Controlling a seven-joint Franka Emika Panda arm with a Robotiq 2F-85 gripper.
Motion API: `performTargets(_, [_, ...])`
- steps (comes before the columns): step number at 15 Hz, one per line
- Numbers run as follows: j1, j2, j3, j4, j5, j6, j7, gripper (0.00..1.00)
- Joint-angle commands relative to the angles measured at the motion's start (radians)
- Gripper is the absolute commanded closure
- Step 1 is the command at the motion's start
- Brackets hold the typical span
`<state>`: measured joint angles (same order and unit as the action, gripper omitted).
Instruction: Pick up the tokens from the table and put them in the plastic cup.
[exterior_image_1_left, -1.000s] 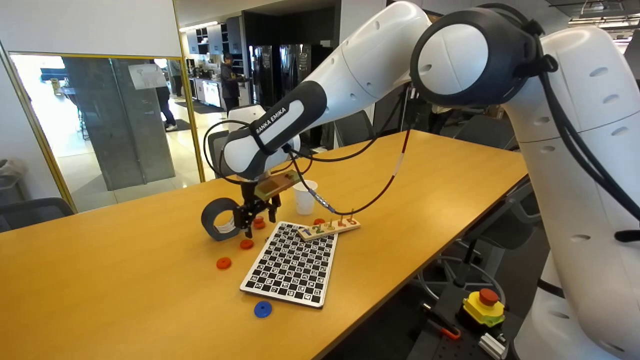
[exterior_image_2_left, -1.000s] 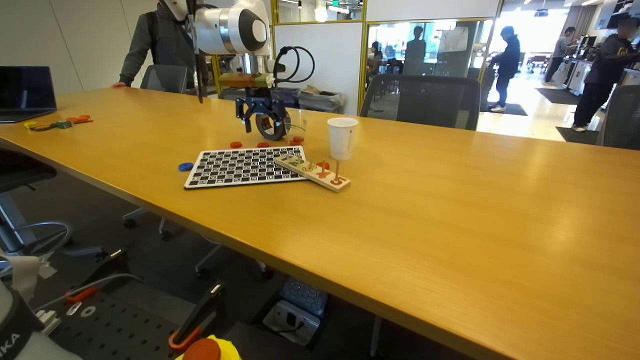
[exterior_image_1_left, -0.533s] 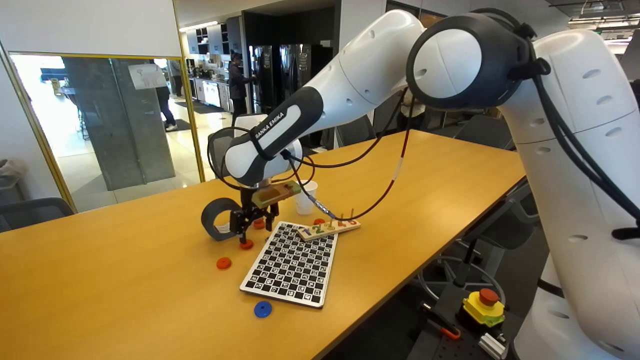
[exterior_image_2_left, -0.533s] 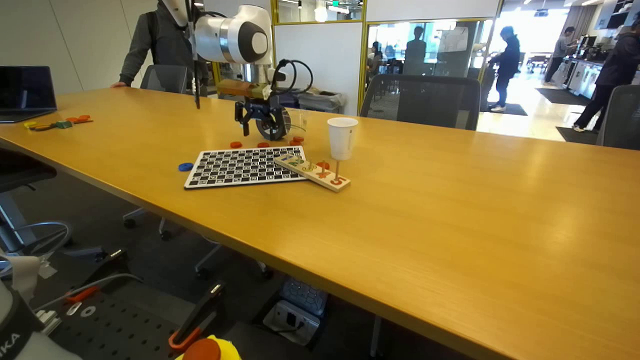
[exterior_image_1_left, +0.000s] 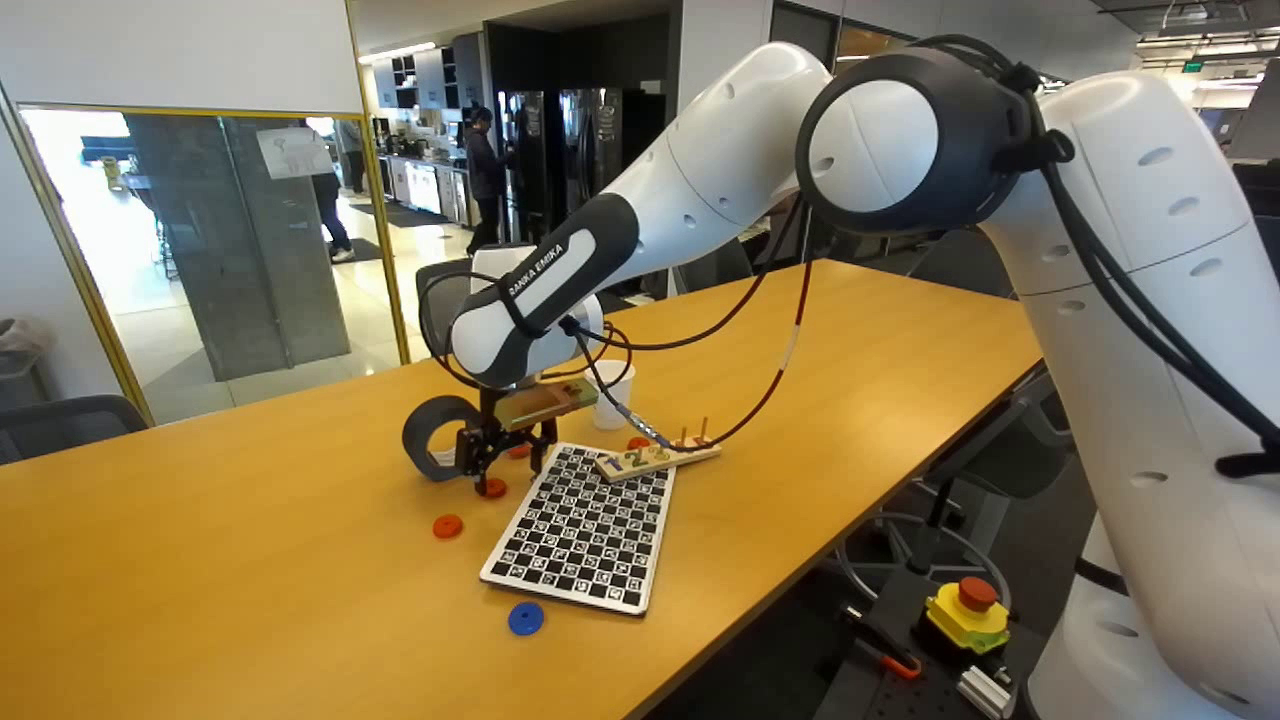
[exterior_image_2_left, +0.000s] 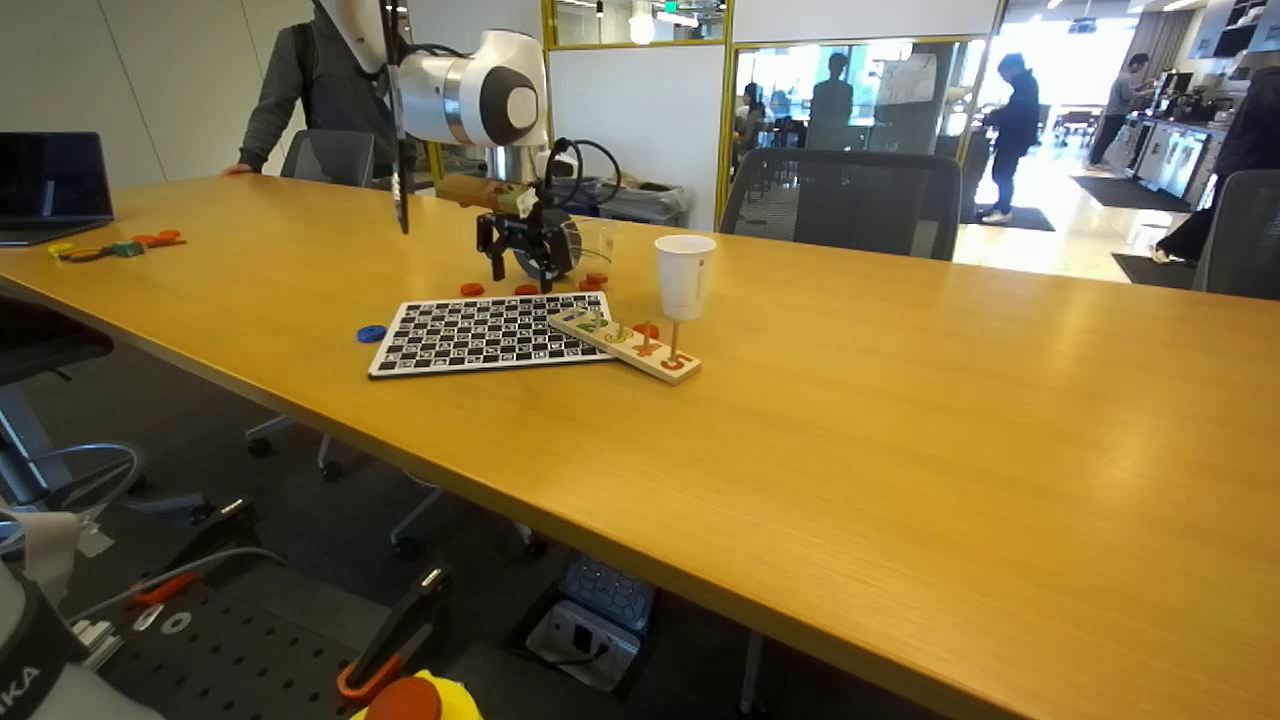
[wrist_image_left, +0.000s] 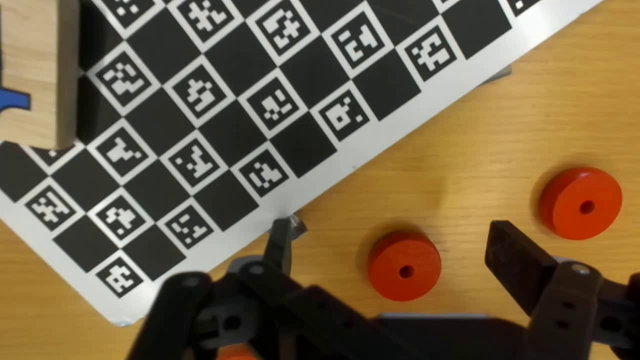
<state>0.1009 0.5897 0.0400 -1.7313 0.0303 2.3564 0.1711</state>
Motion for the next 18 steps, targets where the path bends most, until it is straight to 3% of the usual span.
performTargets(1, [0.014, 0.027, -0.012, 0.041, 0.009, 0.023, 0.050, 0.00])
performTargets(18, [0.029, 0.106, -0.027, 0.148, -0.006, -0.017, 0.084, 0.00])
